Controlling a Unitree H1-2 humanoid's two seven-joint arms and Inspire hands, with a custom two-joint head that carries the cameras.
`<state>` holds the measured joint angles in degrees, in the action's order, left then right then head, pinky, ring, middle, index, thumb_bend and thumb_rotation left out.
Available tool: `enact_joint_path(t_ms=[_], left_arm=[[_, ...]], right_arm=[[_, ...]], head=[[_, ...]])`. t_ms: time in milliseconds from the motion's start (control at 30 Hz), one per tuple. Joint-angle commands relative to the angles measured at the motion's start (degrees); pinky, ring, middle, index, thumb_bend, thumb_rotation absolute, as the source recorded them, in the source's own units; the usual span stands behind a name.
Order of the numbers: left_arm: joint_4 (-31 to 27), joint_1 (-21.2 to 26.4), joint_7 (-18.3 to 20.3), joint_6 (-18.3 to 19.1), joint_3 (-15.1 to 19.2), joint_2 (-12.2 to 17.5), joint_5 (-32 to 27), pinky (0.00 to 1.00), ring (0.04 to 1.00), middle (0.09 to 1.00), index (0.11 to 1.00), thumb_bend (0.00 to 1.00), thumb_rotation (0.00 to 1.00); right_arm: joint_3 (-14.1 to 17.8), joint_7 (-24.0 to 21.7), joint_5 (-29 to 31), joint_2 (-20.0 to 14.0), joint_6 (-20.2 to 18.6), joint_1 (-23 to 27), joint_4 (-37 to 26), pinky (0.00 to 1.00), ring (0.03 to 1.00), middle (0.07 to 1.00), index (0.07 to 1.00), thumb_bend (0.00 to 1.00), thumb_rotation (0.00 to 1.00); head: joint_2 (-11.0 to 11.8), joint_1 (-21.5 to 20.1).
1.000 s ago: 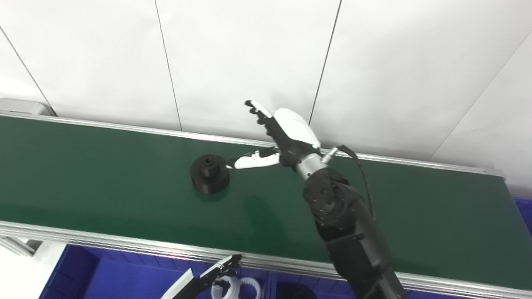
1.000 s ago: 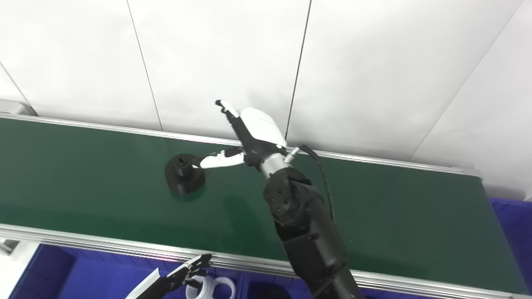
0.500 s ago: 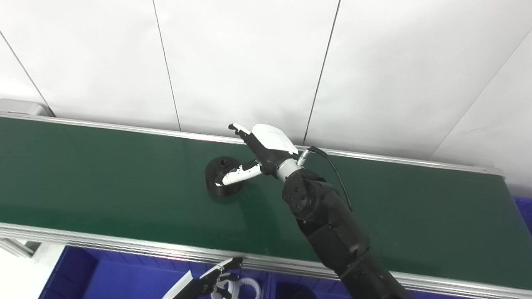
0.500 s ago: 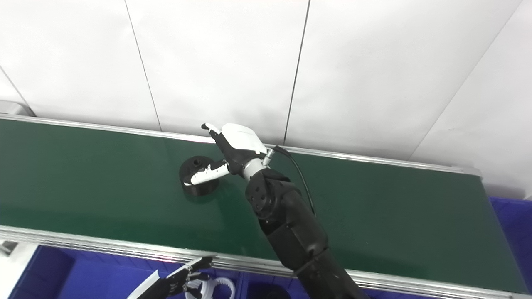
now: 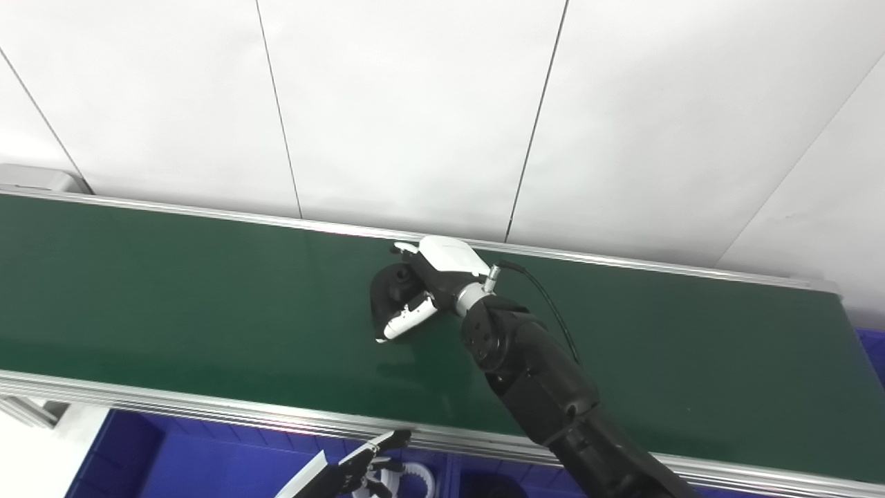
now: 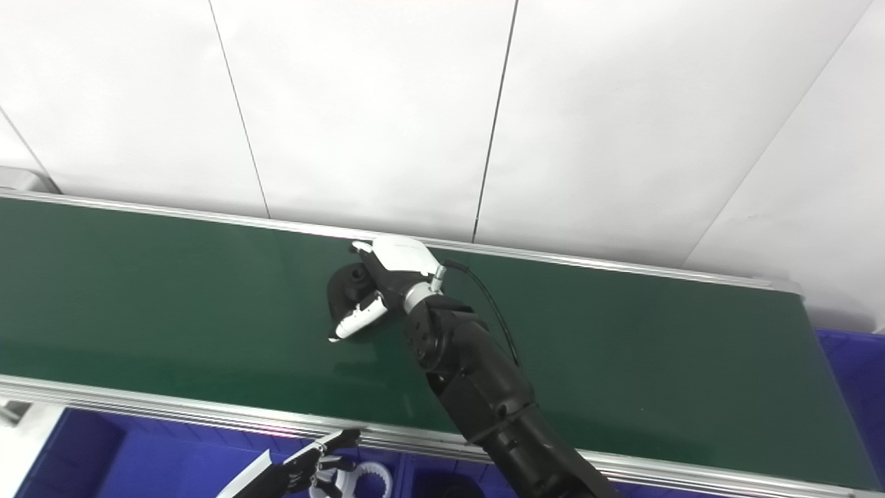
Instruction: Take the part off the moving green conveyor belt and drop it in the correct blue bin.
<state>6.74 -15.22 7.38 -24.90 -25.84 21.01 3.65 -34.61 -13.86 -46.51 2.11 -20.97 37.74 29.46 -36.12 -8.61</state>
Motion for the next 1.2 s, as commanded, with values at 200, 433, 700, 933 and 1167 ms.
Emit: enact_joint_path(t_ms=[200,433,700,933,1167], left_arm=[[-2.2,-0.6,-0.5,-2.0,0.8,-0.3,0.4,0.65,0.830,0.955,0.937,0.94,0.26],[-2.8,-0.9,-0.3,-2.0,1.2,-0.6,0.5,0.67,0.841,0.957,0.939,0.94,0.25],[-2.9,-1.0,-0.2,-2.0,1.9,-1.3,0.0,0.70,0.866,0.948,0.939,0.95,0.22],[-3.1,-1.3,-0.4,-2.0,1.9,-1.4,0.5,0.73,0.877,0.962,0.949,0.94,0.23],[-5.2,-2.0,-2.4,-2.0,0.8,-0.1,2.9,0.81,0.914,0.984,0.970,0.91,0.30]], right_arm=[[-1.0,5.1,0.6,1.0,3.9,2.6,5.2,0.61,0.744,0.819,0.869,0.94,0.26],[-0.1,11.0,1.9,1.4,4.9,0.6,6.7,0.38,0.470,0.518,0.536,0.59,0.00],[-0.5,17.1,1.2,1.3,5.8,-1.2,5.4,0.22,0.300,0.442,0.494,0.53,0.00],[-0.8,11.7,0.1,-2.3,2.0,-6.3,-11.0,0.28,0.364,0.453,0.500,0.53,0.00],[3.7,4.7,-2.3,-4.4,-5.3,-16.6,-37.2,0.36,0.445,0.482,0.494,0.53,0.00]], head=[[-0.7,-0.5],[-1.2,-1.0],[-1.8,-1.8],[-3.1,-2.7],[-6.8,-2.7]])
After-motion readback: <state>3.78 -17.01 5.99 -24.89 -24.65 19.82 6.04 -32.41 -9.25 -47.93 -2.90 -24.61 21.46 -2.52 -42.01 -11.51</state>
